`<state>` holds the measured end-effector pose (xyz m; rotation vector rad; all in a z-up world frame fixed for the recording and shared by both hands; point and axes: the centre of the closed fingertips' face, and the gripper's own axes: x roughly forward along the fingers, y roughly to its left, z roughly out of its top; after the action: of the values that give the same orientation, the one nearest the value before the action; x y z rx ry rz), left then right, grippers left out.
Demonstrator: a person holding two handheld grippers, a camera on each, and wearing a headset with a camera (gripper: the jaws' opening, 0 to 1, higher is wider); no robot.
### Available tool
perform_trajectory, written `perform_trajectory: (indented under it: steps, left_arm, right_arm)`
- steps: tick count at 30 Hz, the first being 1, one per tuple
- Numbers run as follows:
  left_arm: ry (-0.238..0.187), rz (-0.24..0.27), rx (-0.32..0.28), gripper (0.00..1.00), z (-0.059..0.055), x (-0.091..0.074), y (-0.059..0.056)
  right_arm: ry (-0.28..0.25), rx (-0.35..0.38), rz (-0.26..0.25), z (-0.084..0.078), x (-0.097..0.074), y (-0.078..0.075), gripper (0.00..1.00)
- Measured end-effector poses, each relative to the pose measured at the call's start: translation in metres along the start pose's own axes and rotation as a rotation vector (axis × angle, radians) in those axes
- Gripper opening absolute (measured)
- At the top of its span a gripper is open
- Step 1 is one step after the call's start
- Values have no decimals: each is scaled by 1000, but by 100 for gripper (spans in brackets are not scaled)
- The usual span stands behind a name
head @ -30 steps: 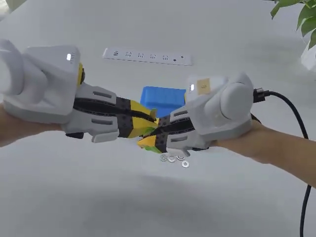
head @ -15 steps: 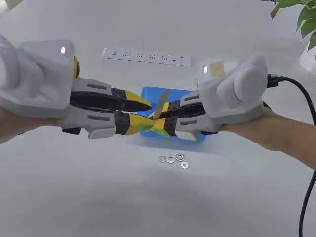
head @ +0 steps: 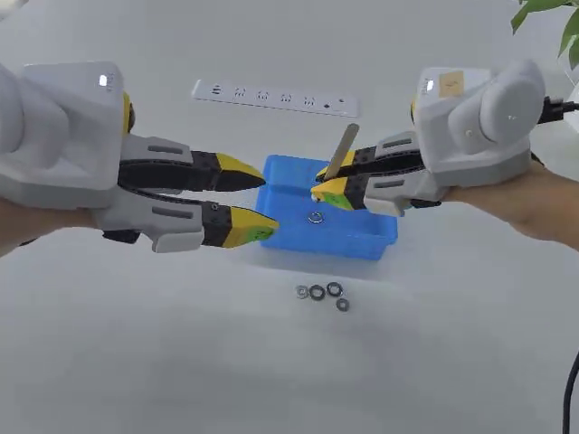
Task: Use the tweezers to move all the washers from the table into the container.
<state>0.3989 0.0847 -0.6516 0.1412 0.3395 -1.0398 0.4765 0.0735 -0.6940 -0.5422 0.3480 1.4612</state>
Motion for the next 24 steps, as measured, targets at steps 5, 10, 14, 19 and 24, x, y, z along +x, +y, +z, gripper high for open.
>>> perform_trajectory:
  steps: [5, 10, 14, 19, 24]
  left_arm:
    - [40, 3, -2, 45, -14, -4, 2]
    - [43, 21, -30, 46, -23, -8, 5]
    - [58, 24, -49, 50, -29, -12, 6]
    - [65, 40, -53, 53, -34, -17, 8]
    - [69, 54, -59, 58, -36, -20, 9]
  right_arm:
    - [32, 5, -5, -14, 5, -11, 9]
    - [66, 10, 5, -31, 16, -15, 9]
    - [91, 25, 11, -45, 26, -16, 9]
    - [128, 18, 24, -60, 34, -14, 9]
    - [133, 24, 28, -65, 38, -11, 9]
